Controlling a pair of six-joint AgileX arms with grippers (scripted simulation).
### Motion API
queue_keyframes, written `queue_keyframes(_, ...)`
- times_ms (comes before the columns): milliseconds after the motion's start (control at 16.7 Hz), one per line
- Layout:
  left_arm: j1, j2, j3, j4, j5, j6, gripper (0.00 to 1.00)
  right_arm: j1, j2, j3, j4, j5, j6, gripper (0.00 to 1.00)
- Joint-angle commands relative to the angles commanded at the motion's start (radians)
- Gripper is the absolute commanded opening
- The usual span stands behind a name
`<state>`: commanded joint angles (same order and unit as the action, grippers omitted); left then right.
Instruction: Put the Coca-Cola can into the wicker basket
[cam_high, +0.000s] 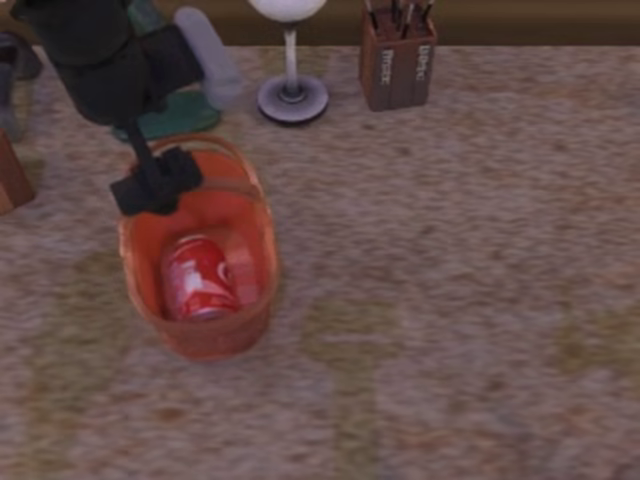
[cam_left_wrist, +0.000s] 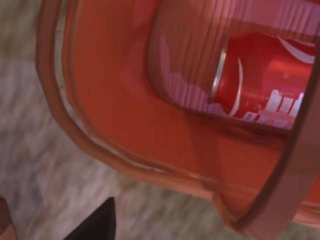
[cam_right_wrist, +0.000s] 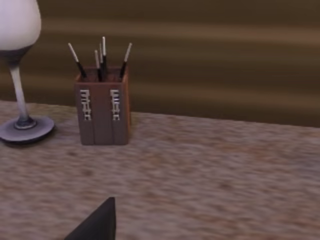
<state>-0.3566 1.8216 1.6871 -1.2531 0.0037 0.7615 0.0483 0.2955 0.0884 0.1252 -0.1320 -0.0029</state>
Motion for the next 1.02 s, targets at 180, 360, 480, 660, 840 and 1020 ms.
queue_keyframes(180, -0.03, 0.144, 0.128, -0.1, 0.002, 0.061, 1.0, -0.024, -0.187, -0.057, -0.079, 0.082, 0.002, 1.0)
queue_keyframes(360, -0.047, 0.221, 0.197, -0.156, 0.003, 0.095, 1.0, -0.037, -0.284, -0.085, -0.12, 0.127, 0.003, 1.0)
queue_keyframes(480, -0.049, 0.23, 0.205, -0.162, 0.003, 0.1, 1.0, -0.038, -0.296, -0.088, -0.125, 0.132, 0.003, 1.0)
queue_keyframes(660, -0.049, 0.23, 0.205, -0.162, 0.003, 0.1, 1.0, -0.038, -0.296, -0.088, -0.125, 0.132, 0.003, 1.0)
queue_keyframes(840, -0.047, 0.234, 0.198, -0.152, 0.003, 0.102, 1.0, -0.038, -0.296, -0.088, -0.125, 0.132, 0.003, 1.0)
queue_keyframes(1020, -0.048, 0.228, 0.145, -0.103, 0.003, 0.101, 1.0, -0.038, -0.296, -0.088, -0.125, 0.132, 0.003, 1.0)
